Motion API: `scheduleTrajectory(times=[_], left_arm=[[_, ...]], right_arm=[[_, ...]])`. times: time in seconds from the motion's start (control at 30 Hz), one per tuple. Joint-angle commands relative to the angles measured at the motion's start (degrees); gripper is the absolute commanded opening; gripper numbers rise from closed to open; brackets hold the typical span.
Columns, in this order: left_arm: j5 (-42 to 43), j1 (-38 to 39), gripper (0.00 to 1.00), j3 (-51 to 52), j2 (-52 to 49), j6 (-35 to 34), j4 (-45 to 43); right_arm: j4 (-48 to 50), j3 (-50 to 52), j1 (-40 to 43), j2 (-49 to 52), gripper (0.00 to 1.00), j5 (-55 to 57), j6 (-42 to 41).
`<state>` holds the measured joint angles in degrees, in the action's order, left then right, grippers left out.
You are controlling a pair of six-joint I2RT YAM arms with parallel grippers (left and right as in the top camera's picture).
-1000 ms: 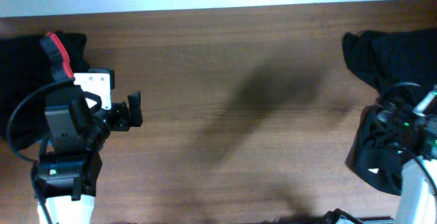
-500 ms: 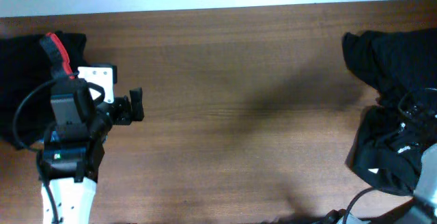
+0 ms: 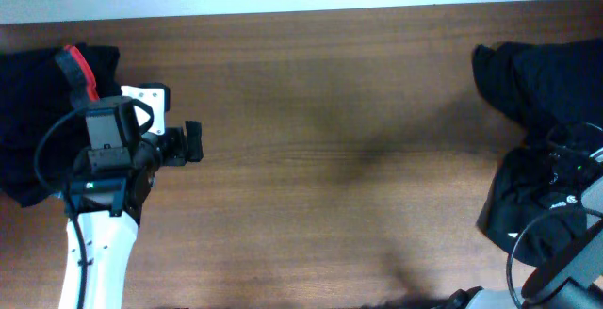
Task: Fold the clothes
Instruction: 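Reach the right gripper into the black shirt pile and grasp a shirt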
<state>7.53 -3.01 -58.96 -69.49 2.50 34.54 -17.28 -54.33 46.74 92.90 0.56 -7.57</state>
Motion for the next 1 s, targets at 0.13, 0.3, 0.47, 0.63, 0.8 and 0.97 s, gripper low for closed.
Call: scheduleTrajectory(times=[0.13,0.3,0.47,0.63,0.8,0.97], left_arm=[[0.6,0.2,0.99,-1.5,-1.3,-0.6,-2.0],[0.6,0.2,0.99,-1.5,-1.3,-0.6,-2.7],[0.6,0.2,0.99,-1.5,-1.3,-0.6,-2.9],[0.6,0.2,0.99,-1.5,-1.3,-0.6,-2.9],[0.6,0.2,0.99,-1.5,-1.3,-0.6,-2.9],[0.6,0.2,0.99,-1.5,-1.3,-0.6,-2.9]], right_arm=[[4.1,-1.2,0.3,1.2,0.91,4.3,-0.5],[5.2,-1.2,0.3,1.9,0.9,5.4,-0.5],[5.4,-1.2,0.3,5.3,0.9,7.8,-0.7],[6.4,-1.2,0.3,7.8,0.9,9.2,-2.4],[9.9,-1.2,0.3,8.0,0.79,9.2,-2.4],[10.3,-1.2,0.3,8.0,0.21,9.2,-2.4]])
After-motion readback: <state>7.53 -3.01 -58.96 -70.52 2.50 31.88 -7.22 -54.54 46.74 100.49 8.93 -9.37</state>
